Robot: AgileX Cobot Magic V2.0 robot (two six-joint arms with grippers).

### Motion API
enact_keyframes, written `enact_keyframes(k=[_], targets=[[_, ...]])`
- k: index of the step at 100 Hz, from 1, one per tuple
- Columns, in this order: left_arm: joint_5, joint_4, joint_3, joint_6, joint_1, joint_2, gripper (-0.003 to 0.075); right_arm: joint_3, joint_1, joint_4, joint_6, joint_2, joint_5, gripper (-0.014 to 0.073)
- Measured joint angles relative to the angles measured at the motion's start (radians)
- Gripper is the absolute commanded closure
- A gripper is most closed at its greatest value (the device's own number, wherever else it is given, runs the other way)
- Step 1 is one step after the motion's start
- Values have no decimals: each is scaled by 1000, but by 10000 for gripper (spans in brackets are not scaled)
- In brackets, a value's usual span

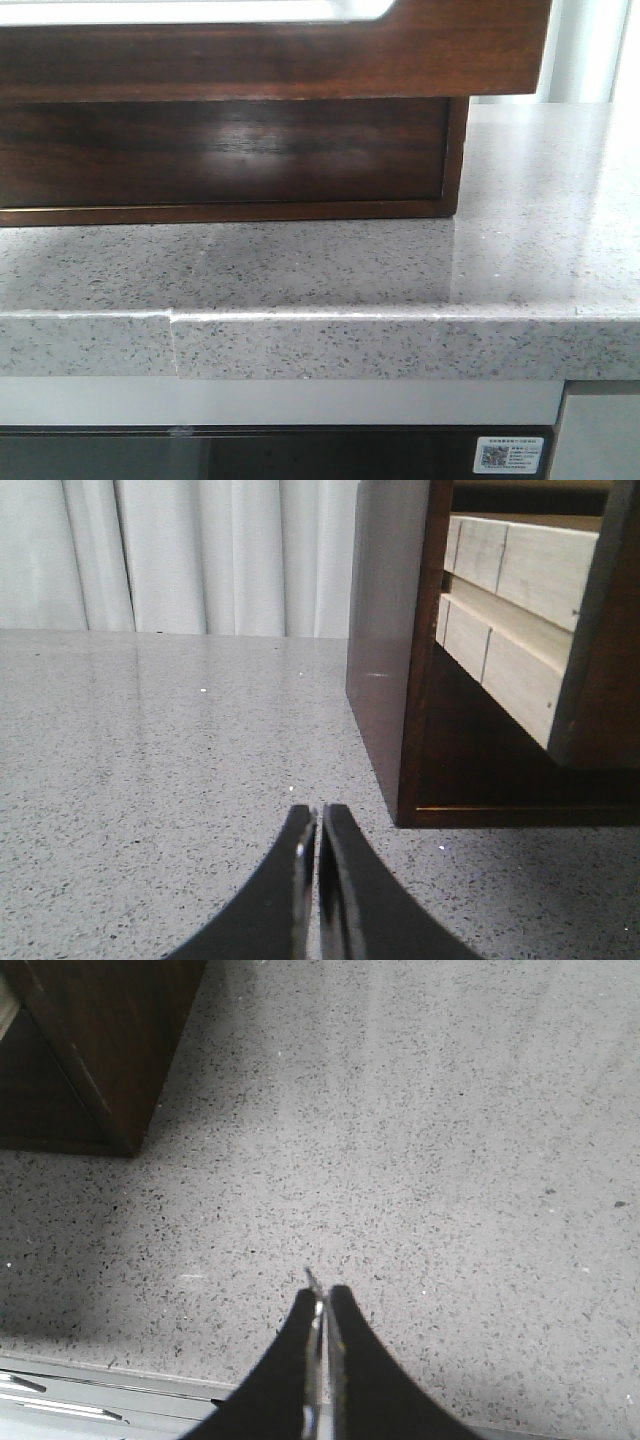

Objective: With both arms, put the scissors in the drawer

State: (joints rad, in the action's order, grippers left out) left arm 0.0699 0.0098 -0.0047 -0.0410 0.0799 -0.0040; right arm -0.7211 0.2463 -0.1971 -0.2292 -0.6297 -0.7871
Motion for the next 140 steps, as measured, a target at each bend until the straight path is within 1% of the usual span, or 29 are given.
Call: enact_keyframes(k=[29,38,47,60,68,79,88,100,108,126,140], targets=[[-2,0,0,0,0,0,741,0,0,0,0,0,0,662],[-2,0,0,0,0,0,741,21,-20,-17,2,32,19,662],[-2,0,0,0,0,0,741,85,-69,-22,2,105,102,662],[-4,0,0,0,0,0,741,262,-165,-22,2,261,311,662],[-4,0,0,0,0,0,741,373,-221,1,2,363,424,662],[-4,0,0,0,0,0,741,527,-268,26,2,484,576,662],[-4,2,0,0,0,0,741,633,-286,30,2,554,669,662],[-4,2,0,0,0,0,741,729,-289,30,2,613,752,662],[-4,2,0,0,0,0,741,731,-289,30,2,621,787,662],[-4,2,0,0,0,0,741,731,-289,32,2,625,799,662],[-4,2,0,0,0,0,741,731,-289,115,28,627,787,662]])
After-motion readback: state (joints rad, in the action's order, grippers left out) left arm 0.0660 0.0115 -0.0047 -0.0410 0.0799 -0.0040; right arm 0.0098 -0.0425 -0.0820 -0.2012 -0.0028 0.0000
